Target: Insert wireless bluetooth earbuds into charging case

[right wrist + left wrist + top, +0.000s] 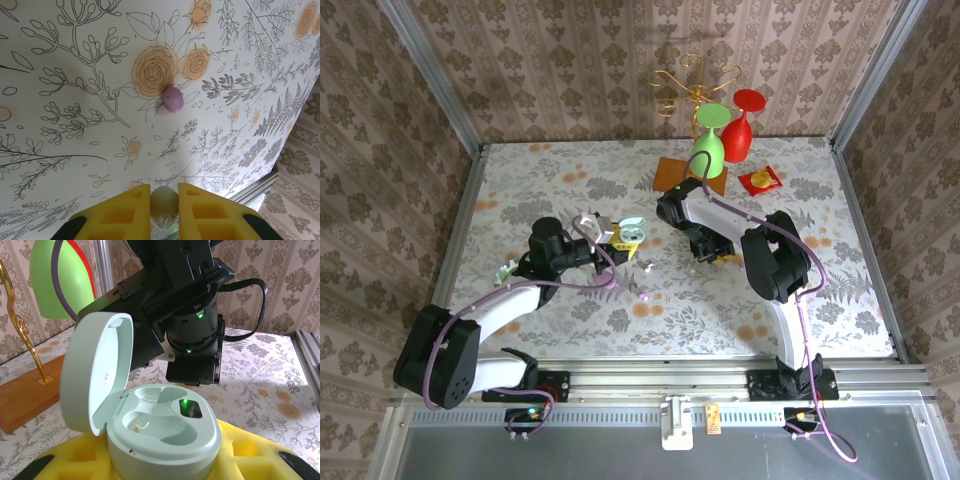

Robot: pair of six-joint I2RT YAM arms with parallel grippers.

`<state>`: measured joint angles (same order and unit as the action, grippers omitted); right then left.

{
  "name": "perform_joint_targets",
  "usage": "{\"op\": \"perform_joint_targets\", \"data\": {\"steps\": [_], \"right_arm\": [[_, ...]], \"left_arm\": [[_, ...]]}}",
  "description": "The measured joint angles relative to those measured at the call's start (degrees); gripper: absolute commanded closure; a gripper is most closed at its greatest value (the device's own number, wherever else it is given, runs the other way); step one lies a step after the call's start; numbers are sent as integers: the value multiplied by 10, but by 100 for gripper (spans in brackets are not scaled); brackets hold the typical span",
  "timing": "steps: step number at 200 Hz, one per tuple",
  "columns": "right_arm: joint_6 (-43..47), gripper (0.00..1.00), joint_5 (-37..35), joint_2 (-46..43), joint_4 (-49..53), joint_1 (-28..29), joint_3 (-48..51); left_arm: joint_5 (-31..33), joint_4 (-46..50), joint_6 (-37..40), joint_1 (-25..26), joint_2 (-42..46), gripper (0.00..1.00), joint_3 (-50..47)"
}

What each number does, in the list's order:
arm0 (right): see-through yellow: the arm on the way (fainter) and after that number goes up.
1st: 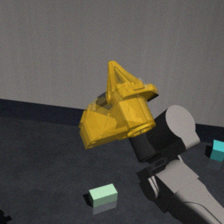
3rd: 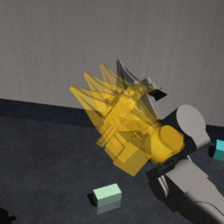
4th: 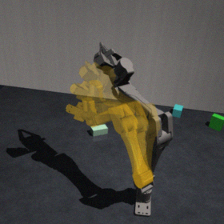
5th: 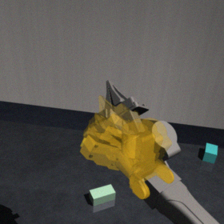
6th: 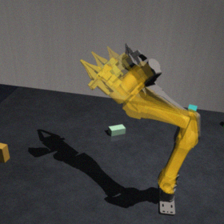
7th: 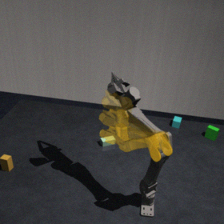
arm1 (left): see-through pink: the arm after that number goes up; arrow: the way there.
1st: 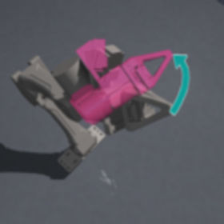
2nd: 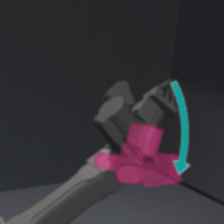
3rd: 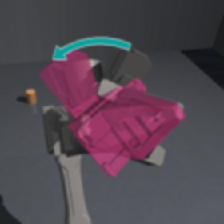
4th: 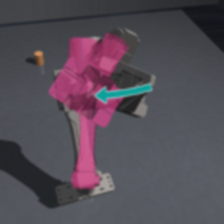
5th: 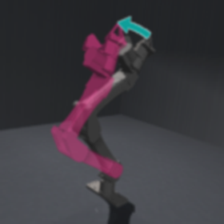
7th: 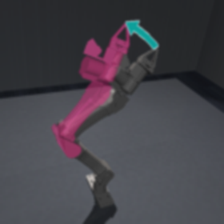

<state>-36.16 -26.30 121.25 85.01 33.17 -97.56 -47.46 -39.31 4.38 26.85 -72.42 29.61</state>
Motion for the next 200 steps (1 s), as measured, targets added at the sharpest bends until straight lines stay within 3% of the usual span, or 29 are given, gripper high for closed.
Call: {"op": "perform_joint_targets", "data": {"steps": [146,200], "right_arm": [[-34,87,75,-39,-19,1,-3],[-17,87,139,-116,-63,25,-3]], "left_arm": [[24,-21,1,0,-30,76,-4],[45,-68,6,1,-70,77,-12]]}}
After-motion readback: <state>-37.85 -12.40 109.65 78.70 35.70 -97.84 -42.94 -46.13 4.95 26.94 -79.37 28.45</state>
